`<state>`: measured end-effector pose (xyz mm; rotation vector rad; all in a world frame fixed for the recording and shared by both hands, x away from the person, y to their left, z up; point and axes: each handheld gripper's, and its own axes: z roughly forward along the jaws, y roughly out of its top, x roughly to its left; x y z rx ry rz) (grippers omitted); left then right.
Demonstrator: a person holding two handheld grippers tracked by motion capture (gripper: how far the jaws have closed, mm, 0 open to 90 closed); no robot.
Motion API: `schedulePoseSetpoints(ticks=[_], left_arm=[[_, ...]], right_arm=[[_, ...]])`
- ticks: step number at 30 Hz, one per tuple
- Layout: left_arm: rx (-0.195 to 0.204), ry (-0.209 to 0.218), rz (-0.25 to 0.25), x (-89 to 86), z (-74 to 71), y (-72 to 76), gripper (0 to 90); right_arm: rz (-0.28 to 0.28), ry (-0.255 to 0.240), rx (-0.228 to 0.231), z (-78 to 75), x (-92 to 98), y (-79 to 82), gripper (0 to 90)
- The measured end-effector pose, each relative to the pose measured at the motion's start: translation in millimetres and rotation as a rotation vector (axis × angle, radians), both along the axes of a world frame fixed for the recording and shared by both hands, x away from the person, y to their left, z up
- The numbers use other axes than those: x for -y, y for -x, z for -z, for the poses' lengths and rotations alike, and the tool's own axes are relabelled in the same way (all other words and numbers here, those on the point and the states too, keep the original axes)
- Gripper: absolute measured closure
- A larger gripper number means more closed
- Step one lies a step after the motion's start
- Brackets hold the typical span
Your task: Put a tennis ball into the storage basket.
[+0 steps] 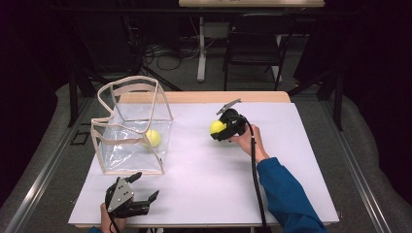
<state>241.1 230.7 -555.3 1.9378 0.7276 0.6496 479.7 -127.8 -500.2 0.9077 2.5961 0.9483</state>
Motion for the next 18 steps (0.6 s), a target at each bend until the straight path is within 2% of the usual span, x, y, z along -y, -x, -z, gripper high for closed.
schedulePoseSetpoints(ticks=[18], left_arm=[[-0.003, 0.001, -0.002, 0.1, 0.3, -0.2, 16.1]], right_arm=[[-0.015, -0.011, 0.042, -16.3, -2.7, 6.5, 25.9]])
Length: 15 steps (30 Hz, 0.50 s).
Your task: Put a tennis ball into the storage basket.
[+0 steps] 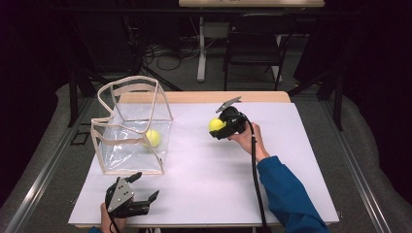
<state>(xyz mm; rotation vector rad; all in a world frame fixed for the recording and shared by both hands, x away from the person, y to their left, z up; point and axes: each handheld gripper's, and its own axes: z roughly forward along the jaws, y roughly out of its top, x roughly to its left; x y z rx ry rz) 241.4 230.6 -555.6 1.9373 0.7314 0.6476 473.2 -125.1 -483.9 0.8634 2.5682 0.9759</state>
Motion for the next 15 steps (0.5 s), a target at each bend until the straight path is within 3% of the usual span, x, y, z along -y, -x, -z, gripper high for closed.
schedulePoseSetpoints(ticks=[15], left_arm=[[0.002, 0.003, 0.002, 0.3, 0.1, 0.1, 16.1]], right_arm=[[-0.011, -0.027, 0.031, -12.7, -3.3, 4.3, 26.0]])
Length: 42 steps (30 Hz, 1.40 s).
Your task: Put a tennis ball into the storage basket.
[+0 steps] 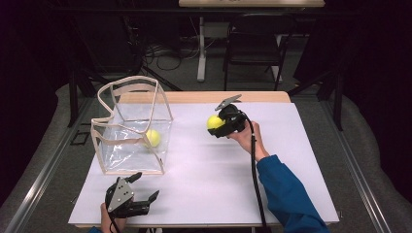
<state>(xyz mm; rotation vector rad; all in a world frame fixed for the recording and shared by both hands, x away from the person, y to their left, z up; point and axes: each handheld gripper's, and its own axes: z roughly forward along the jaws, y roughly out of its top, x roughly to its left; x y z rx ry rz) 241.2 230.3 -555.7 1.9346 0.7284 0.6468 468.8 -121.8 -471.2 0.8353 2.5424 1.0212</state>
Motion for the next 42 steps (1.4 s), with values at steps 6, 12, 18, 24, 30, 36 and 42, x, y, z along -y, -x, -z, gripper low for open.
schedulePoseSetpoints(ticks=[6, 12, 18, 24, 30, 36, 42], left_arm=[[0.001, -0.002, 0.0, -0.2, -0.1, 0.1, 16.1], [0.001, -0.003, -0.002, -0.5, -0.2, 0.1, 16.1], [-0.001, -0.002, 0.001, 0.4, 0.0, -0.1, 16.0], [-0.001, -0.001, 0.0, 0.3, 0.0, 0.0, 16.1], [-0.001, -0.002, 0.0, 0.3, 0.1, -0.2, 16.1], [-0.001, -0.002, -0.001, 0.2, 0.0, 0.0, 16.1], [-0.001, -0.001, -0.001, 0.5, 0.0, 0.0, 16.1]], right_arm=[[-0.005, -0.009, 0.007, -4.4, -1.3, 1.4, 26.0], [-0.01, -0.015, 0.015, -10.9, -2.3, 2.7, 26.1], [-0.012, -0.026, 0.025, -15.8, -3.4, 4.1, 26.0], [-0.019, -0.027, 0.032, -18.7, -4.0, 6.1, 26.1], [-0.023, -0.03, 0.04, -22.7, -4.9, 7.0, 26.1], [-0.027, -0.035, 0.051, -26.9, -7.1, 8.8, 26.1], [-0.035, -0.033, 0.066, -33.0, -9.4, 11.0, 26.1]])
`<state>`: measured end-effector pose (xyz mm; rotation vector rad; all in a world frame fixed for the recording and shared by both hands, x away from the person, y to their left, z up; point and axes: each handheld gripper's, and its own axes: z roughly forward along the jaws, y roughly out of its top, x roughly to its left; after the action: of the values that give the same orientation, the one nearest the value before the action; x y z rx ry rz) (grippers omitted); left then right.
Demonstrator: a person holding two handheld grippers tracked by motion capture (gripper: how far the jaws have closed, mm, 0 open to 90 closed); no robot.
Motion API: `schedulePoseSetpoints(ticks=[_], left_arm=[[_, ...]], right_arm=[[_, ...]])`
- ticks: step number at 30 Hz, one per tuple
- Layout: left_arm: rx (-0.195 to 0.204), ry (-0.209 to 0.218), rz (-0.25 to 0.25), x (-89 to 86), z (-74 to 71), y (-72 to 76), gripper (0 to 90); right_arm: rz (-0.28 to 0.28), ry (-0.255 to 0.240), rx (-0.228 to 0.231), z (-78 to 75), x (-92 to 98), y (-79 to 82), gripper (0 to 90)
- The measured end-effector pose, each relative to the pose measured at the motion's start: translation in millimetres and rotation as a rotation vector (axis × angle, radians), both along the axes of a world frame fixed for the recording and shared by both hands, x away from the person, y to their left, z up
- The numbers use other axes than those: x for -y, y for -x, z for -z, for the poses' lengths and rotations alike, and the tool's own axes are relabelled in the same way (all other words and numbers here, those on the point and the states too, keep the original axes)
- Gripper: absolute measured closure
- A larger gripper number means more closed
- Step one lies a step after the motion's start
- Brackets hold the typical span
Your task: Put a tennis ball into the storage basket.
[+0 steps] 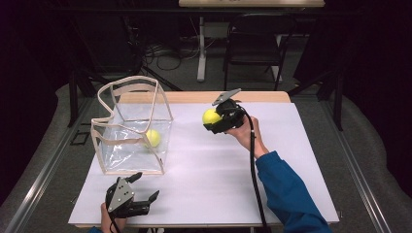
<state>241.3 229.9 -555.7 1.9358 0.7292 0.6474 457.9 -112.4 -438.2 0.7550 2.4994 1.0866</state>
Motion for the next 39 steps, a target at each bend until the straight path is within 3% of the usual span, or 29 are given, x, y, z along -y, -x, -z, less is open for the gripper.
schedulePoseSetpoints(ticks=[31, 39], left_arm=[[-0.002, 0.005, 0.003, 0.4, 0.1, -0.5, 16.1], [-0.003, 0.005, 0.002, 0.6, 0.2, -0.9, 16.1]], right_arm=[[-0.012, -0.007, 0.02, -14.8, -7.6, -0.9, 26.1], [-0.022, -0.025, 0.036, -25.1, -9.8, -0.1, 26.2]])
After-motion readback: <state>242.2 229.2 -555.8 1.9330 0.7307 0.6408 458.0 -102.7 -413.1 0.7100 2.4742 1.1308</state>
